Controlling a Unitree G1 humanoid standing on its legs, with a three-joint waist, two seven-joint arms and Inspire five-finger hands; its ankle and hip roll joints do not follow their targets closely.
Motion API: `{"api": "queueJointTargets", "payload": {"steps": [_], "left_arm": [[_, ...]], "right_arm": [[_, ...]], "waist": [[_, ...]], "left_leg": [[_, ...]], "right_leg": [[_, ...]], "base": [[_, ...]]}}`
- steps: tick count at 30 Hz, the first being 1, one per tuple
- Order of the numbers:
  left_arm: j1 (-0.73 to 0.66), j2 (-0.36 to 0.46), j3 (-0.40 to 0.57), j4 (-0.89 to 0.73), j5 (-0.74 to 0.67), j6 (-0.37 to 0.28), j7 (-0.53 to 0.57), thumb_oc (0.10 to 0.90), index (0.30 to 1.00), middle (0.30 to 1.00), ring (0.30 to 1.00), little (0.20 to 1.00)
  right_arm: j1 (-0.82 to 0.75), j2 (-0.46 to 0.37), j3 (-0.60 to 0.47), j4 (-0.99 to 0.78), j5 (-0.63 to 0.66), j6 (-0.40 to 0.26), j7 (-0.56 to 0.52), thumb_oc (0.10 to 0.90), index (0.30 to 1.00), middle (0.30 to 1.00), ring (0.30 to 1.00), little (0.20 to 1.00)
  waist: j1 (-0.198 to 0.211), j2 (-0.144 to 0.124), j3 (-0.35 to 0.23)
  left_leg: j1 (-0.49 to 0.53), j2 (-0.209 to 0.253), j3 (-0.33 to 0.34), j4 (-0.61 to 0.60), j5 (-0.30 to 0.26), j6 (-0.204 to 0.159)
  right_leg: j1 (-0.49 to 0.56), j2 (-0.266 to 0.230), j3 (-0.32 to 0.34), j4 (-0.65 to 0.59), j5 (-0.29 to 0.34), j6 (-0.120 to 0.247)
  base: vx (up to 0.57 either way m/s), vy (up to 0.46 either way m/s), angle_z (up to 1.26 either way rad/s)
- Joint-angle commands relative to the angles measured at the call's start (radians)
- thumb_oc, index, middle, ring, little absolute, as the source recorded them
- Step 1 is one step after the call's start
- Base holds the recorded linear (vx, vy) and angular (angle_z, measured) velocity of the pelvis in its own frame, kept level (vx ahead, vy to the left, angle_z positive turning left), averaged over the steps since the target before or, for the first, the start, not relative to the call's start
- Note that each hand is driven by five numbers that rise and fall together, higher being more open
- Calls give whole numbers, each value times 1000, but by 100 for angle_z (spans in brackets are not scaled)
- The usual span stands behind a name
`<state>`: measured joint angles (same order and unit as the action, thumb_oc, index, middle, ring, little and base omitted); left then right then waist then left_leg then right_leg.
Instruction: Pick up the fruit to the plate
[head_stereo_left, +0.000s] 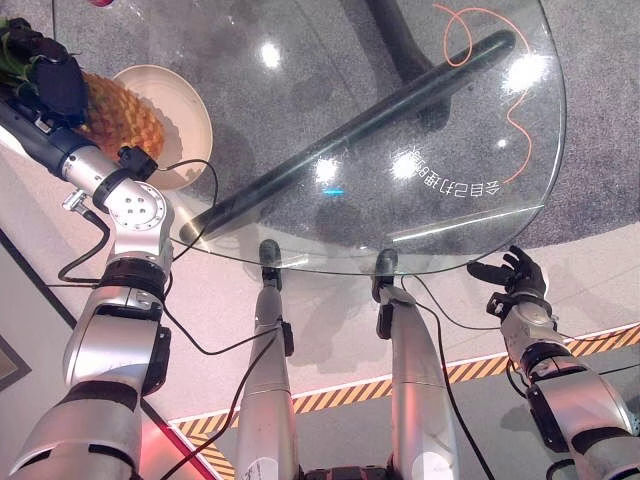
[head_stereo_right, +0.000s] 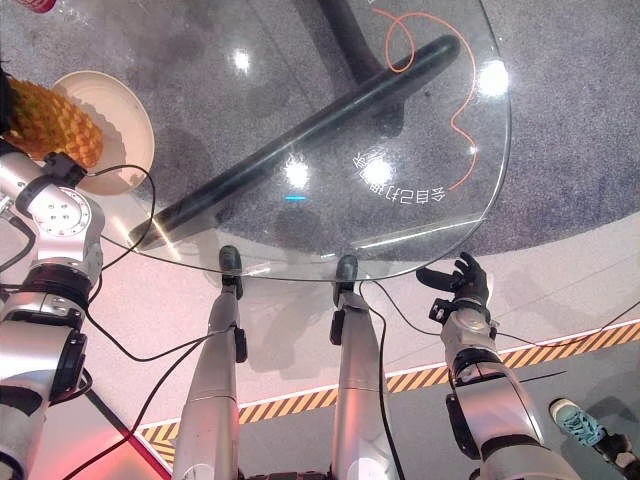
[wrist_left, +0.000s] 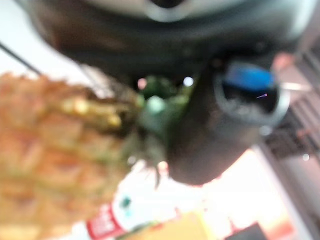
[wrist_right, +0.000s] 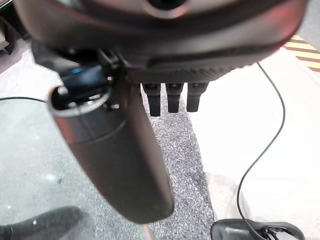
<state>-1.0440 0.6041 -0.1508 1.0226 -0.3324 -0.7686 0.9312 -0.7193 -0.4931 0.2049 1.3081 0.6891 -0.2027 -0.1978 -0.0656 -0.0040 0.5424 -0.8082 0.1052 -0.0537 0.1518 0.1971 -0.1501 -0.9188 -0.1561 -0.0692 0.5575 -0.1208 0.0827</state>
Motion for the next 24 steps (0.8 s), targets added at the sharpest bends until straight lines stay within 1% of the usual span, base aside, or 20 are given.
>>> {"api": "queueJointTargets", "payload": {"steps": [1,2,5,6,7,11,12,13,16,17,18,20,21,24], "left_arm": [[-156,71,23,12,58,-97,61,100,300,300,300,200],[-166,72,18,13,57,-95,61,100,300,300,300,200],[-178,74,15,25,44,-96,51,100,300,300,300,200],[-178,73,15,28,38,-98,46,100,300,300,300,200],[-183,73,17,35,17,-103,35,100,300,300,300,200],[-195,79,17,56,-32,-101,-11,100,300,300,300,200],[-195,78,15,58,-38,-99,-21,100,300,300,300,200],[-198,78,15,61,-42,-99,-28,100,300,300,300,200],[-199,78,16,75,-52,-101,-44,100,300,300,300,200],[-198,78,15,77,-54,-102,-46,100,300,300,300,200],[-201,79,16,85,-52,-106,-46,100,300,300,300,200],[-200,79,16,89,-54,-106,-49,100,300,300,300,200],[-204,82,15,93,-56,-106,-51,100,300,300,300,200],[-202,87,14,100,-74,-107,-61,100,300,300,300,200]], "right_arm": [[28,-22,40,17,-23,-2,-23,800,900,900,900,900],[25,-24,42,13,-23,-2,-23,800,900,900,900,900],[22,-20,43,6,-32,-2,-29,800,900,900,900,900],[23,-19,44,6,-34,-1,-29,800,900,900,900,900],[21,-17,45,4,-34,-4,-33,800,900,900,900,900],[21,-12,49,-2,-36,0,-33,800,900,900,900,900],[23,-11,50,-5,-36,2,-35,800,900,900,900,900],[19,-10,50,-7,-36,5,-36,800,900,900,900,900],[20,-8,51,-3,-33,6,-29,800,900,900,900,900],[21,-7,53,-2,-32,7,-29,800,900,900,900,900],[17,-5,53,0,-34,10,-27,800,900,900,900,900],[19,-6,54,0,-34,18,-22,800,900,900,900,900],[20,-6,55,1,-32,26,-17,800,900,900,900,900],[24,-8,55,8,-29,33,-11,800,900,900,900,900]], "waist": [[5,-48,-22],[3,-50,-22],[0,-55,-22],[0,-55,-22],[-2,-56,-22],[-6,-61,-22],[-6,-61,-22],[-7,-62,-22],[-7,-64,-22],[-7,-65,-22],[-9,-66,-22],[-10,-67,-22],[-11,-67,-22],[-11,-66,-22]], "left_leg": [[4,-67,30,162,-185,47],[-3,-67,29,160,-175,47],[-2,-65,30,157,-173,45],[3,-65,30,160,-182,44],[-5,-64,30,157,-172,45],[-7,-62,31,157,-171,44],[-2,-61,31,159,-179,44],[-9,-62,31,155,-167,45],[-9,-61,33,157,-169,44],[-5,-60,33,160,-178,43],[-10,-60,34,155,-168,44],[-3,-58,35,156,-177,43],[-7,-58,36,153,-167,43],[-4,-59,36,153,-168,44]], "right_leg": [[113,96,1,-215,81,0],[107,97,2,-218,90,0],[108,101,4,-220,91,0],[112,101,4,-217,82,0],[105,102,6,-220,91,-1],[103,107,9,-219,91,-2],[107,107,10,-215,83,-2],[102,107,10,-221,94,-2],[102,108,12,-221,93,-2],[106,109,12,-218,85,-1],[102,109,13,-224,95,-2],[108,110,14,-223,88,-2],[103,109,14,-227,98,-2],[106,109,15,-229,98,-2]], "base": [[0,0,0],[0,0,0],[0,0,0],[0,0,0],[0,0,0],[0,0,0],[0,0,0],[0,0,0],[0,0,0],[0,0,0],[0,0,0],[0,0,0],[0,0,0],[0,0,0]]}}
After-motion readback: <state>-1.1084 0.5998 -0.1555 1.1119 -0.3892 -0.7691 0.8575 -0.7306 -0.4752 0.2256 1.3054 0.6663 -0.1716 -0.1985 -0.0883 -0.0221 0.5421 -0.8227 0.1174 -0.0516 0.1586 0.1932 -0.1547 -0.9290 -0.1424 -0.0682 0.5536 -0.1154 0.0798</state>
